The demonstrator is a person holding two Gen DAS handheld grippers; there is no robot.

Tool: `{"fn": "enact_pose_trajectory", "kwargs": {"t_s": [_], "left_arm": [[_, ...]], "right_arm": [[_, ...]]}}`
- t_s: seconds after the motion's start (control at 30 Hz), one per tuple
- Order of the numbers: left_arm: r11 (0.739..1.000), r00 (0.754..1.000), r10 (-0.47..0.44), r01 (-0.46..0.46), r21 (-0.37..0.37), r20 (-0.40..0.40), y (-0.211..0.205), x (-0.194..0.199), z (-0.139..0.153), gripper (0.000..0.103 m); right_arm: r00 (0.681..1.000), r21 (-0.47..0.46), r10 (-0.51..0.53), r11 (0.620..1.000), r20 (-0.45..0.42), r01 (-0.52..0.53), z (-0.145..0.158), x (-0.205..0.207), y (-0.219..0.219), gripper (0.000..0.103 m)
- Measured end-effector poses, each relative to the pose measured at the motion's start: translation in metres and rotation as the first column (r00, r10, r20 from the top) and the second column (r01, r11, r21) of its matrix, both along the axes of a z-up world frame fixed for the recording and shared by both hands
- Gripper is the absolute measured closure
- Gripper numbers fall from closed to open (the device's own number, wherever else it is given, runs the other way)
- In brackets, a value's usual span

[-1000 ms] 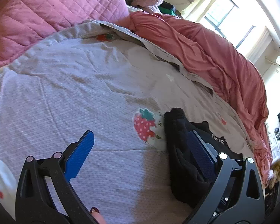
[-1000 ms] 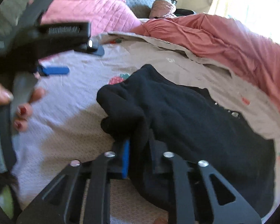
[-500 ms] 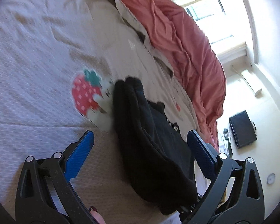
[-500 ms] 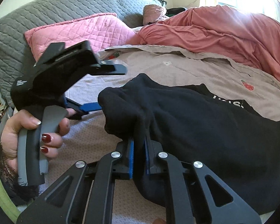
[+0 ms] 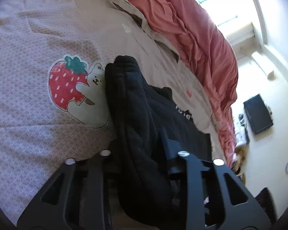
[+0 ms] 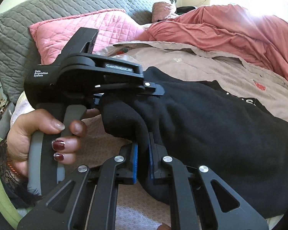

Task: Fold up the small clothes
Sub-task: 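Grasp the edge of the folded black shirt with the right tool while the left tool grasps it too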

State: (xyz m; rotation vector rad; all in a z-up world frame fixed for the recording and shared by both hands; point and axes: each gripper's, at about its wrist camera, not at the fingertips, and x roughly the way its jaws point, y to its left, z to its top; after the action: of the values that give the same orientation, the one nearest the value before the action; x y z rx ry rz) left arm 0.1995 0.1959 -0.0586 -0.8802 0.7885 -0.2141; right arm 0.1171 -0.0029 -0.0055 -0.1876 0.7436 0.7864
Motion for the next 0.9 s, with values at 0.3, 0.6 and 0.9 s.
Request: {"fn": "enact_pose_trajectory", "kwargs": {"t_s": [0.3,0.6,0.9], "left_arm": [[0.998,0.995,0.026,-0.032,0.048,0.101,-0.035,-0.019,0.041,0.087],[0.988,0.997,-0.027,0.015,0.155,0.075,-0.099,0.009,0.088,0.086],[0.977,0.992,-0.111,0.099,0.186,0.057,-0.174,0.04,0.11,0.087]], "right_arm": [[0.999,0.117,-0.049,0.992,-0.024,0.051,0.02,0.002,-0.041,0.095],[0.986,0.253,-0.157,0.953,-0.056,0.166,0.04,0.016,-0.116,0.096],[0.957,0.327,-0.273,0.899,-0.097,0.29,0.043,0.028,-0.194,0.096]]}}
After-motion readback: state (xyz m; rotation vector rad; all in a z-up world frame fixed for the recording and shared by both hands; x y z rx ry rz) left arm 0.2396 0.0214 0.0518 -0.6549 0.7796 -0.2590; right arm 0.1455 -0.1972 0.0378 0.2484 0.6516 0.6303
